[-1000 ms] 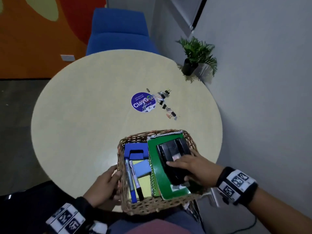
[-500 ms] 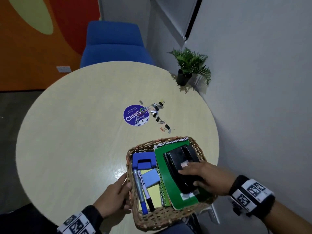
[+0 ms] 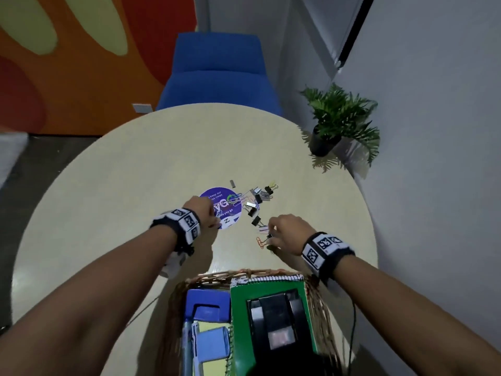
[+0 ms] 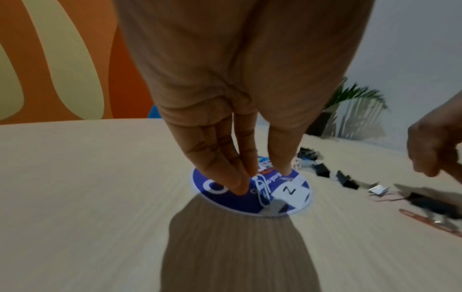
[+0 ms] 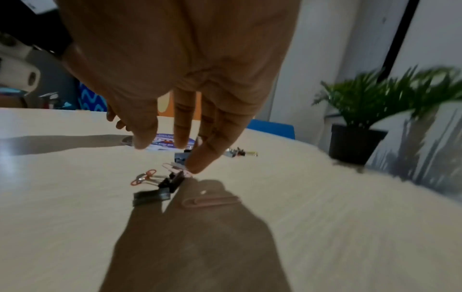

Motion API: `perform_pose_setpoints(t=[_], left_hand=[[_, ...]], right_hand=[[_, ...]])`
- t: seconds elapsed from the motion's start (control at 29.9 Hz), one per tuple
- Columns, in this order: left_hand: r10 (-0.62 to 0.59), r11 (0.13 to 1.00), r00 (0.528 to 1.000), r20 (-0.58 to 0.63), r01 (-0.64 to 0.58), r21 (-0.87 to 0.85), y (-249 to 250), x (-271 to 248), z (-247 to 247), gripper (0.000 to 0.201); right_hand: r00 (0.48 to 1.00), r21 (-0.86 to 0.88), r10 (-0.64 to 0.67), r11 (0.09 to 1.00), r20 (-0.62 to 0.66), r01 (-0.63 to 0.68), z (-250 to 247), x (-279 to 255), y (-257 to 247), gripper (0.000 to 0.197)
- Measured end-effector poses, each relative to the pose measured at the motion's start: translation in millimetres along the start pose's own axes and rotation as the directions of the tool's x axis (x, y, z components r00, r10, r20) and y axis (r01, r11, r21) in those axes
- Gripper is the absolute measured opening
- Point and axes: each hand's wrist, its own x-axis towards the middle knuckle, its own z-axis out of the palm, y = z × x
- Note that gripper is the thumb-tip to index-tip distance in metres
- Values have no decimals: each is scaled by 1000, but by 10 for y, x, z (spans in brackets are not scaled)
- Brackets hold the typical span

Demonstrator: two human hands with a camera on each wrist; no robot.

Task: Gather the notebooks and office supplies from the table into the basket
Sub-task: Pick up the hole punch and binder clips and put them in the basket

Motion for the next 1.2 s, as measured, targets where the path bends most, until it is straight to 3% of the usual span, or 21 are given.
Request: perform_pose_setpoints(t=[0.13, 0.3, 0.43, 0.5, 0.7, 0.84, 1.0, 1.1, 1.2], left_hand=[[-128, 992, 992, 4, 128, 1, 163, 273, 128, 37], [-167, 984, 985, 37, 165, 60, 309, 362, 160, 19], [-191, 977, 976, 104, 179, 116, 155, 550, 315, 44], [-165, 983, 983, 83, 157, 93, 265, 333, 181, 33], [-48, 986, 985, -165, 20, -167, 331, -323, -359, 4], [21, 923, 973, -228, -106, -369, 163, -983, -387, 10], [51, 884, 985, -165, -122, -451, -103, -1748, 107, 5], [56, 855, 991, -118, -108, -508, -174, -2031, 454, 11], [101, 844, 993, -57, -115, -524, -188, -2249, 737, 16]], right_hand=[[994, -18, 106, 994, 1, -106, 122, 283, 70, 44], [977, 87, 208, 973, 51, -212, 172, 430, 65, 34], [966, 162, 252, 952, 60, -259, 168, 451, 57, 27], [965, 162, 257, 951, 54, -262, 171, 457, 60, 22], [966, 137, 250, 956, 74, -258, 64, 442, 1, 16], [971, 94, 238, 966, 29, -240, 11, 412, -62, 16], [968, 58, 245, 967, 50, -248, -14, 369, -125, 27], [962, 132, 273, 954, -5, -270, -118, 345, -127, 19], [975, 220, 213, 955, -55, -196, -296, 227, -199, 20]])
